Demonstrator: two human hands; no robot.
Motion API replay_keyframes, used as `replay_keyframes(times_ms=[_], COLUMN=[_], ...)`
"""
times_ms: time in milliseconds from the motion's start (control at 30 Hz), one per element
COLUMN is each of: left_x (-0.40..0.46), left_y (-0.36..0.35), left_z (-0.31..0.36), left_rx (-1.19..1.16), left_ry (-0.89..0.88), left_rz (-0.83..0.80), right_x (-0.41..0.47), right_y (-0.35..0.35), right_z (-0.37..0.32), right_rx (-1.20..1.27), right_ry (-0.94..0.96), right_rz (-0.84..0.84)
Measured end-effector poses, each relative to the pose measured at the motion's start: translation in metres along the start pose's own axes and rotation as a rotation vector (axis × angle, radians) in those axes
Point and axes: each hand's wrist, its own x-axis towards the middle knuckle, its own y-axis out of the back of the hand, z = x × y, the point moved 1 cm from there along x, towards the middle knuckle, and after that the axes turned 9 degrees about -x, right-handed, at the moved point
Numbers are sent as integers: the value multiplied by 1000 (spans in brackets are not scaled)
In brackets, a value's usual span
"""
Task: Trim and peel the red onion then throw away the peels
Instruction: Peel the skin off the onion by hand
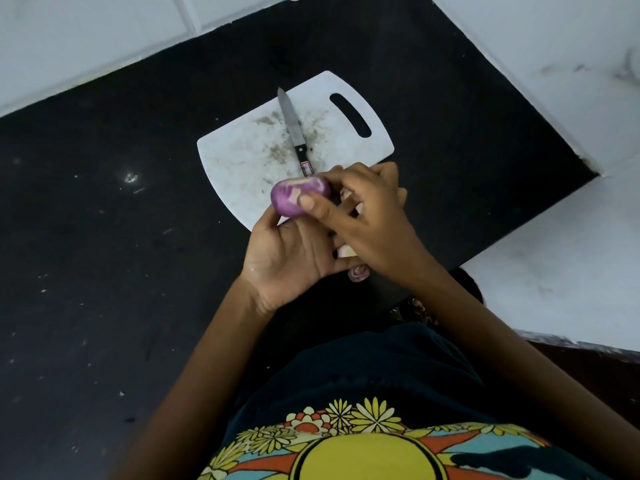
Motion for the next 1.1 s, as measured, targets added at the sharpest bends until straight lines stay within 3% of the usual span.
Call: replay_keyframes(times_ms=[133, 300, 533, 800, 1100], left_x=[3, 6, 6, 6, 1], left_y=[-7, -6, -14, -13, -13], left_z=[-2, -2, 3, 2, 4], left_rx=[54, 104, 116, 223, 390], left_ry=[27, -96, -229, -270, -292], left_rz=[-56, 27, 125, 215, 304], right_x=[7, 11, 4, -2, 1], right_y=[-1, -2, 1, 8, 11], right_z=[9, 20, 16, 0, 0], right_rx=[193, 247, 339, -198, 0], right_ry=[-136, -195, -163, 60, 84], right_rz=[13, -2, 17, 217, 122])
